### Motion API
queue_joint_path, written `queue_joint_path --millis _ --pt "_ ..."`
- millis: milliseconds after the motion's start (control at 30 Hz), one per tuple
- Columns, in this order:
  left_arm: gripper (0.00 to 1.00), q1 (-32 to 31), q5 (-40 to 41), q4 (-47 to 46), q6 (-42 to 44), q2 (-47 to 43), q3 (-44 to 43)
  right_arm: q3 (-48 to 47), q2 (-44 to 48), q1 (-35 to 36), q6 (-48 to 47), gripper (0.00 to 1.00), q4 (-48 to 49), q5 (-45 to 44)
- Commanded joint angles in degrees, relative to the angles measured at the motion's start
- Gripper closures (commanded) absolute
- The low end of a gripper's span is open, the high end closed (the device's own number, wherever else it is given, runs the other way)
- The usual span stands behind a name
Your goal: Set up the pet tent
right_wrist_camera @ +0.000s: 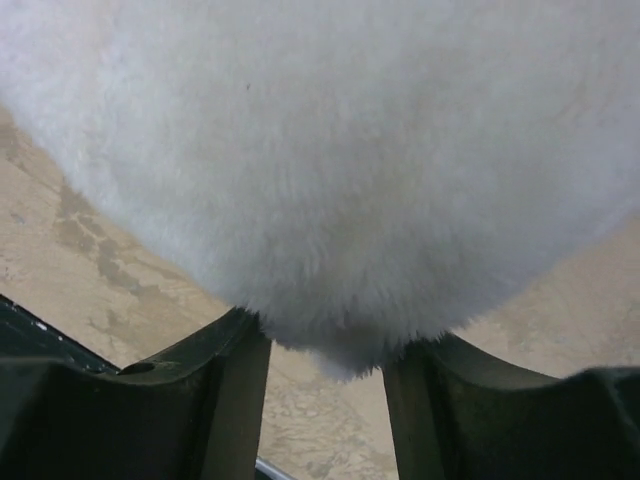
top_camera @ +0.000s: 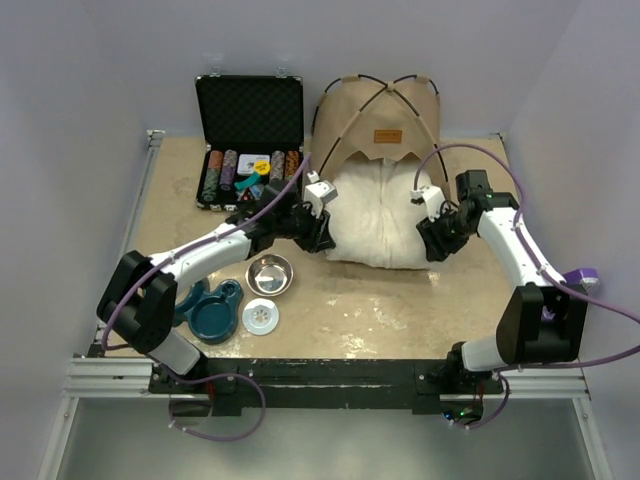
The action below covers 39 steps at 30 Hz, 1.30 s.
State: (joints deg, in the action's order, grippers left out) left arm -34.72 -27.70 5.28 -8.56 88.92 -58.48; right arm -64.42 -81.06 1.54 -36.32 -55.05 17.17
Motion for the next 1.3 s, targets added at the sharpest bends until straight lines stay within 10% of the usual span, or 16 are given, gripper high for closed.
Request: queue_joint_path --millis 0,133,1067,1167,1267 --pt "0.78 -1.8 3.3 -4.1 3.5 2.0 -7.4 -5.9 -0.3 1.1 3.8 0.66 7.7 4.4" --pt "1.0 -2.3 5.8 -4.3 4.3 5.5 -12.8 -11.0 -1.8 3.0 7.8 1.0 11.9 2.2" --pt "1.0 -4.5 28.9 -17.4 23.3 28.8 -28.0 4.0 -15.3 12.6 11.7 1.0 64.4 -29.0" --pt "0.88 -4.5 28.4 -14.3 22.7 27.8 -28.0 3.4 -16.7 12.6 11.6 0.84 62.9 -30.6" --pt "0.55 -3.9 22.4 -10.2 20.8 25.9 -28.6 4.6 -14.1 12.6 10.7 0.38 62.5 -31.5"
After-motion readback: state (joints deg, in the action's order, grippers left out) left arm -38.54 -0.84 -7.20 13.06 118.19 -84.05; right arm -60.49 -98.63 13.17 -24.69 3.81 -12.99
